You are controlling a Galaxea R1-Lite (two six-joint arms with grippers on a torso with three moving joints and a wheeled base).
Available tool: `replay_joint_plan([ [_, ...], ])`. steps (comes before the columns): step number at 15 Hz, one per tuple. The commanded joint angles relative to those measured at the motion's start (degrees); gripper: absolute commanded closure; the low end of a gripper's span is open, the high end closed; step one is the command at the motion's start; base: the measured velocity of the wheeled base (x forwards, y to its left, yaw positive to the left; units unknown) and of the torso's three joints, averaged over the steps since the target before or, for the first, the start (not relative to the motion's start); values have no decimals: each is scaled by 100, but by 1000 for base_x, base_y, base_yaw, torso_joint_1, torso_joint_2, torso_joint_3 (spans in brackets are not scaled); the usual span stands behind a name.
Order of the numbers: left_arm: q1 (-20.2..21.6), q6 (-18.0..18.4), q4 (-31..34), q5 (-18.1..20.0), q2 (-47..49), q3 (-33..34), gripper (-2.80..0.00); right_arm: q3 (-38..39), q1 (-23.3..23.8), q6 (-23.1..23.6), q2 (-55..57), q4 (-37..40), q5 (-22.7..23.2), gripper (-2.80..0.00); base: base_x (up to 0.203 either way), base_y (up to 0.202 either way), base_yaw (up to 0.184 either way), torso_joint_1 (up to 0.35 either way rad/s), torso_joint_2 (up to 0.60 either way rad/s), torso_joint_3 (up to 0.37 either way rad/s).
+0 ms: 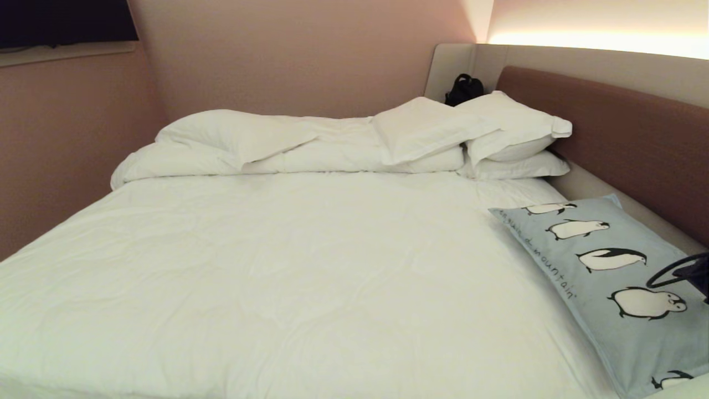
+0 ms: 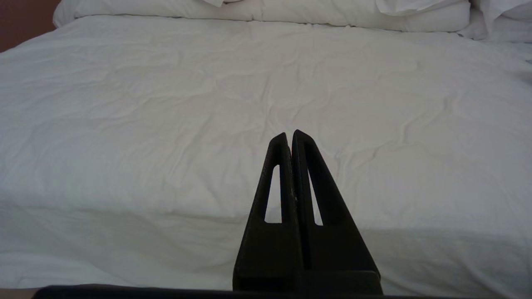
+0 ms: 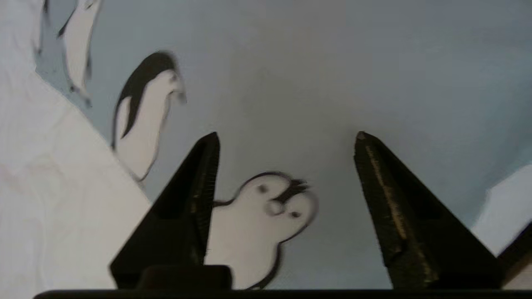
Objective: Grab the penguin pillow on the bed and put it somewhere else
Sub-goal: Pick up the pillow
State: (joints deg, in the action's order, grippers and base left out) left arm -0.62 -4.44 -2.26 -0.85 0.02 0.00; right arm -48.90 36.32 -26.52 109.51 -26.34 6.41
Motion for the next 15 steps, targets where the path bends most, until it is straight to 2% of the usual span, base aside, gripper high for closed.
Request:
replay_joint_plan([
  [1,1,-5,-3,-3,-2,0,0,-19,366,106,70,3,807,-280,0,0,0,0,0,0],
  [5,1,-5,-3,-3,-2,0,0,-11,1137,474,164,107,2007,-280,0,0,0,0,0,0],
  [7,1,-5,-3,-3,-2,0,0,-14,1416,696,273,119,2432,-280,0,0,0,0,0,0],
  [11,1,-5,-3,-3,-2,0,0,-23,1852,1153,530,97,2774,-280,0,0,0,0,0,0],
  [13,1,-5,-3,-3,-2,0,0,-32,2034,1217,599,78,2993,-280,0,0,0,0,0,0],
  [15,1,-5,-3,-3,-2,0,0,-40,2203,1445,687,68,3012,-280,0,0,0,0,0,0],
])
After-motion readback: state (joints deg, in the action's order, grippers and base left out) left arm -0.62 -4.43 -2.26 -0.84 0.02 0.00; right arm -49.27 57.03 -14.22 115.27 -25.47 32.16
